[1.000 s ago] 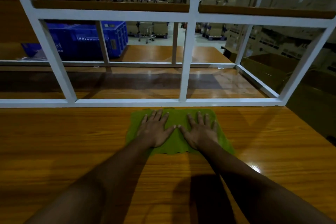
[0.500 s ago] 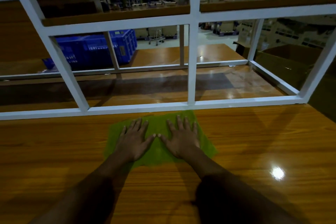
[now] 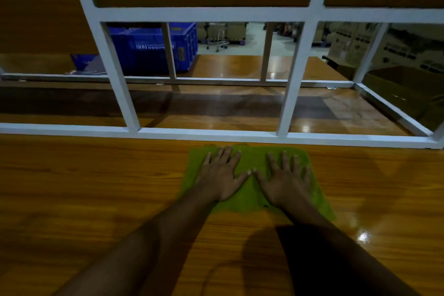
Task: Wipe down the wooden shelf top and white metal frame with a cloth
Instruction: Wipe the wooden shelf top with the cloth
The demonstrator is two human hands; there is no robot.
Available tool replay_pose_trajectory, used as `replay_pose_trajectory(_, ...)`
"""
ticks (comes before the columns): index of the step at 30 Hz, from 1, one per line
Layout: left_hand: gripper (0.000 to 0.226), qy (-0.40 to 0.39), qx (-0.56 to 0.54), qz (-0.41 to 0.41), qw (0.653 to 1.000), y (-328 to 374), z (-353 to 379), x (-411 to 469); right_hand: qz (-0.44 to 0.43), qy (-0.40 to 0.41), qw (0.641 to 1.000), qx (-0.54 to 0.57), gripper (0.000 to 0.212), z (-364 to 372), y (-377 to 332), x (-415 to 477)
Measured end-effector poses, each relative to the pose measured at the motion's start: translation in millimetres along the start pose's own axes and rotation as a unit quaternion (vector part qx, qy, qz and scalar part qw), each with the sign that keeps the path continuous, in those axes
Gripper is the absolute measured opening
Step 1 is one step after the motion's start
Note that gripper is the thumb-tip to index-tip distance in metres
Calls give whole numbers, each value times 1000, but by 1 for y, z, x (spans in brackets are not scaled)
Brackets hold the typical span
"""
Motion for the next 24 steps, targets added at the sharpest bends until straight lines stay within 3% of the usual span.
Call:
replay_pose_trajectory(11, 74, 13, 6, -21, 1000, -113, -15, -12, -23, -28, 999, -12, 81, 9, -117, 30)
replay_pose_trajectory(17, 88, 17, 5, -82, 997, -182, -16, -39, -98, -39, 994, -24, 79, 17, -185, 22)
replay_pose_trajectory(20, 89, 26, -1, -97, 995, -193, -16, -48, -119, -41, 992, -25, 80, 19, -196, 22)
replay_pose_trajectory(24, 83, 99, -6, -88, 991, -178, -25, -56, -137, -40, 990, -23, 80, 18, -191, 22)
Point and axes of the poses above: each hand's wrist, its own x-axis towards the middle knuckle, its own z-axis out of the palm, y = z × x, the point moved 6 cm from there along x, towards the middle knuckle, and after that the axes turned 8 degrees about -y, right-handed, at the moved point
